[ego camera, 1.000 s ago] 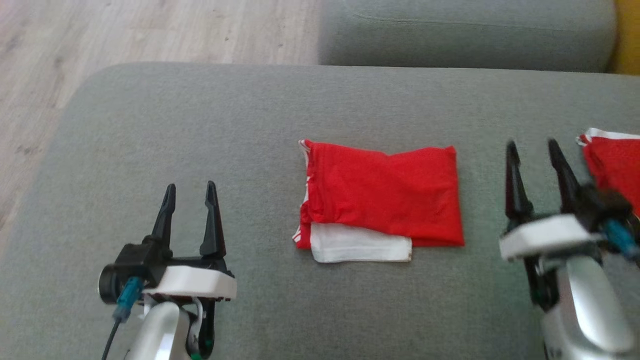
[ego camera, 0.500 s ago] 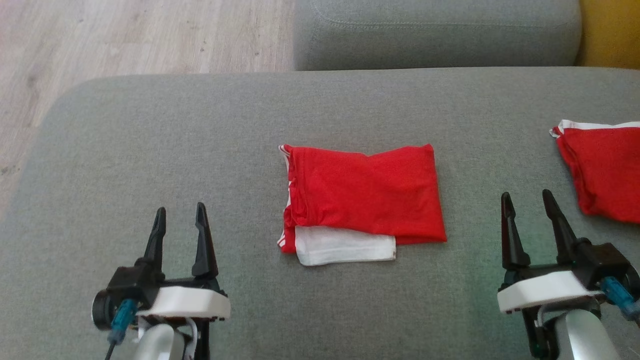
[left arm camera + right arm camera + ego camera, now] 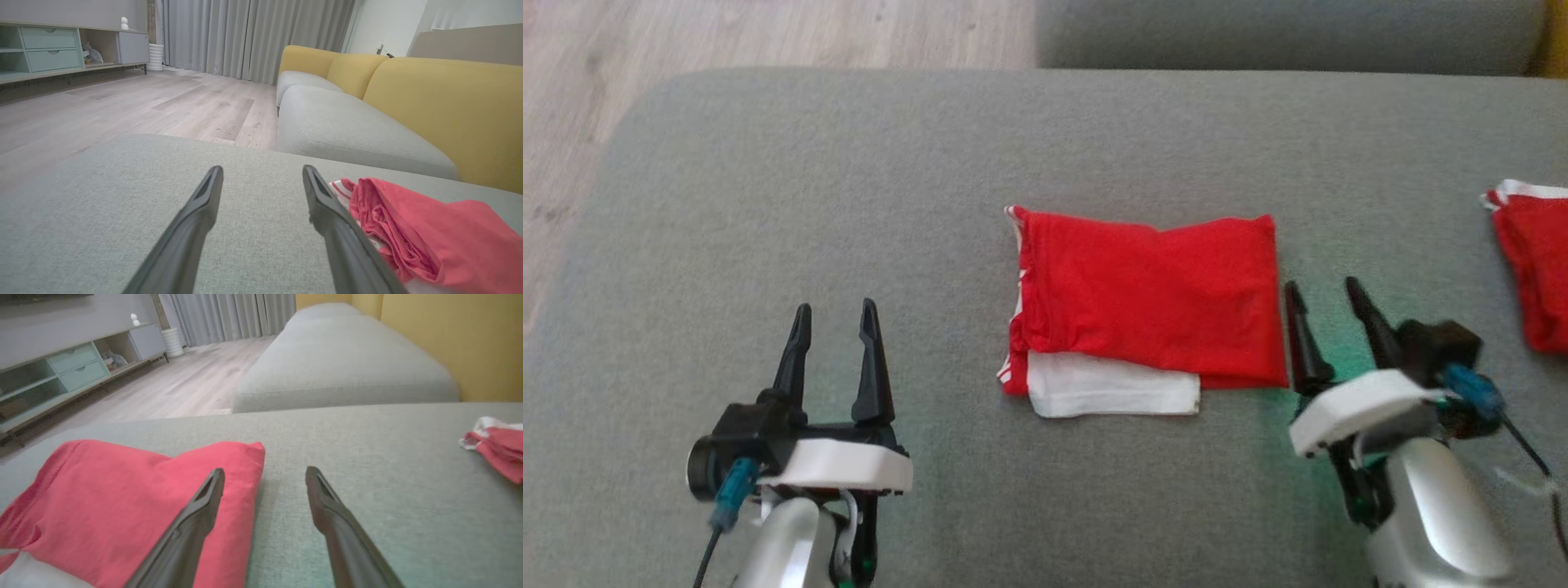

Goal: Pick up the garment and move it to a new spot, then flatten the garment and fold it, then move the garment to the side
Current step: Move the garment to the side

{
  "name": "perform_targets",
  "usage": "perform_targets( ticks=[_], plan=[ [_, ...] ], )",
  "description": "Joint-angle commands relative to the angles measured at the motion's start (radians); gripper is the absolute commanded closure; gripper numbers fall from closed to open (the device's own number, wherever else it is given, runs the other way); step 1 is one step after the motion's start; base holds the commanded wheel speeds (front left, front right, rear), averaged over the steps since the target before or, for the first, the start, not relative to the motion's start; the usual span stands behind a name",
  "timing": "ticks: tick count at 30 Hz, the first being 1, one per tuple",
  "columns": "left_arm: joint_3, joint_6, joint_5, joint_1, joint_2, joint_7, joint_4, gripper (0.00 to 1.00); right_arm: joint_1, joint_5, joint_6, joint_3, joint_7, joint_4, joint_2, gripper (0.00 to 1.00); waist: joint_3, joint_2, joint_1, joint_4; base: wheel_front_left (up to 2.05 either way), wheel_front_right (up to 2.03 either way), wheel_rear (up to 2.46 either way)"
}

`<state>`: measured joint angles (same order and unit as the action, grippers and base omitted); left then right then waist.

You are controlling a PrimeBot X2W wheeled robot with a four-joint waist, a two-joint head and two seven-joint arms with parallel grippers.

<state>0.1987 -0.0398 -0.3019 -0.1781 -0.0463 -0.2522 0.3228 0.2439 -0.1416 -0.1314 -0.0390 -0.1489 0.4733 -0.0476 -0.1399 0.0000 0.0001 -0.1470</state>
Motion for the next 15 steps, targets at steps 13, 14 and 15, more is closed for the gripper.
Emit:
perform_targets(
  ticks=[13,14,15],
  plan=[
    [-0.005,-0.003,-0.015,-0.068,-0.004,-0.01,-0.01,0.0,0.186,-0.037,0.001,-0.134,0.107,0.325,-0.003,0.0,-0.054,0.0,-0.0001,-0.063,0.0,0.0,0.0],
    [-0.005,-0.003,-0.013,-0.068,-0.004,-0.01,-0.008,0.0,0.191,-0.029,0.001,-0.144,0.105,0.34,-0.003,0.52,-0.052,0.0,-0.0001,-0.062,0.0,0.0,0.0],
    [-0.003,-0.002,-0.012,-0.068,-0.004,-0.01,-0.006,0.0,0.196,-0.019,0.001,-0.151,0.098,0.352,-0.003,1.0,-0.049,0.0,-0.0001,-0.06,0.0,0.0,0.0]
  ],
)
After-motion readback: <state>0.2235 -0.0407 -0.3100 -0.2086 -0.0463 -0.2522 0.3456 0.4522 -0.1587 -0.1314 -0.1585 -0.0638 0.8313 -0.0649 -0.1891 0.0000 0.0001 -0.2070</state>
